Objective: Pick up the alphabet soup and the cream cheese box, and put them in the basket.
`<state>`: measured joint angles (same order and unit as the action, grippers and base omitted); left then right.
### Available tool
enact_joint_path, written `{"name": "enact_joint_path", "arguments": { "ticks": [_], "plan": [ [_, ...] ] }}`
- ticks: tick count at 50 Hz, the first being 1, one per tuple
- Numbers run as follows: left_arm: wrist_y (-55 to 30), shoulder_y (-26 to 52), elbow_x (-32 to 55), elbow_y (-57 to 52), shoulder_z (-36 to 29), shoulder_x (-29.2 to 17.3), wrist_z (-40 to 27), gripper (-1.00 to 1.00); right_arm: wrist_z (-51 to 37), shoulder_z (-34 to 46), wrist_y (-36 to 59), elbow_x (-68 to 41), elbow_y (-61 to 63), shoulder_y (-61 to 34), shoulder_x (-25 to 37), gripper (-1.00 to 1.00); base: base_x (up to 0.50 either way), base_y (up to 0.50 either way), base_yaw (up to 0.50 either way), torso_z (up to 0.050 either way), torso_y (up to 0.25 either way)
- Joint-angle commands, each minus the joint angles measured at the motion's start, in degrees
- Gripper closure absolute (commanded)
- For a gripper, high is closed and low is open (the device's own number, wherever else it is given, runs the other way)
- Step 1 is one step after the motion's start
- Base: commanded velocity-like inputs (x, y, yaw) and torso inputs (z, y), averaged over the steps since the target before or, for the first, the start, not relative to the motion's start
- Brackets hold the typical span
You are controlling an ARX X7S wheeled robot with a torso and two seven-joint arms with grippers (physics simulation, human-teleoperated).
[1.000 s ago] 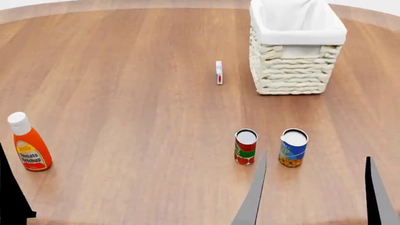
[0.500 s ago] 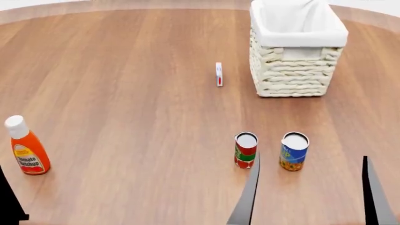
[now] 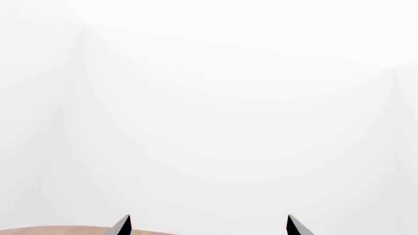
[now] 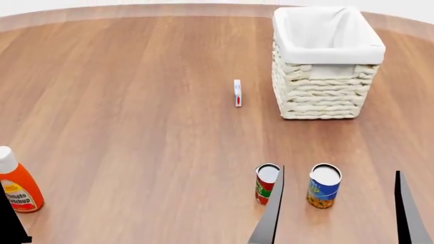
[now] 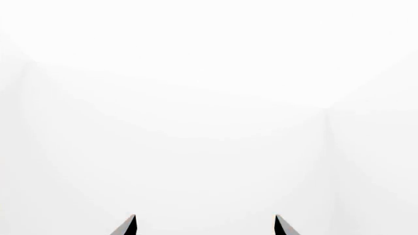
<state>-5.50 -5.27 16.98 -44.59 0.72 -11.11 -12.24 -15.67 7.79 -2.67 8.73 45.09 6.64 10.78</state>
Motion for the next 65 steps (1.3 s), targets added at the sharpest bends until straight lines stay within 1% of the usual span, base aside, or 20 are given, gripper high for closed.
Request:
{"name": "enact_joint_path", "arguments": {
  "ticks": [1, 48, 58, 63, 64, 65],
  "plan": [
    [0.13, -0.39, 0.38, -0.32, -0.05, -0.61, -0.58, -1.0, -0.49, 0.36, 0.41, -0.16, 0.5, 0.0, 0.39, -1.0, 0.21, 0.0, 0.0, 0.0, 0.0],
    [2.31, -0.96, 0.43, 1.38, -1.23, -2.14, -1.91, -1.0, -2.18, 1.72, 1.21, -1.14, 0.29, -0.36, 1.85, -1.0, 0.21, 0.0, 0.0, 0.0, 0.0],
    [2.06, -0.6, 2.05, 1.33, -1.11, -2.48, -2.16, -1.0, -2.42, 1.95, 1.72, -1.22, 0.29, -0.72, 2.16, -1.0, 0.21, 0.0, 0.0, 0.0, 0.0],
    [3.11, -0.86, 1.0, 2.01, -1.37, -2.39, -2.27, -1.0, -2.65, 2.09, 1.73, -1.19, 0.21, -0.66, 2.29, -1.0, 0.21, 0.0, 0.0, 0.0, 0.0],
    [3.52, -0.84, -1.23, 2.09, -1.96, -2.44, -2.48, -1.0, -2.66, 2.15, 1.92, -1.09, 0.29, -0.72, 2.29, -1.0, 0.21, 0.0, 0.0, 0.0, 0.0],
    [3.41, -0.81, -0.82, 2.01, -1.93, -2.36, -2.58, -1.0, -2.67, 2.21, 1.98, -1.11, 0.24, -0.83, 2.29, -1.0, 0.21, 0.0, 0.0, 0.0, 0.0]
  ]
}}
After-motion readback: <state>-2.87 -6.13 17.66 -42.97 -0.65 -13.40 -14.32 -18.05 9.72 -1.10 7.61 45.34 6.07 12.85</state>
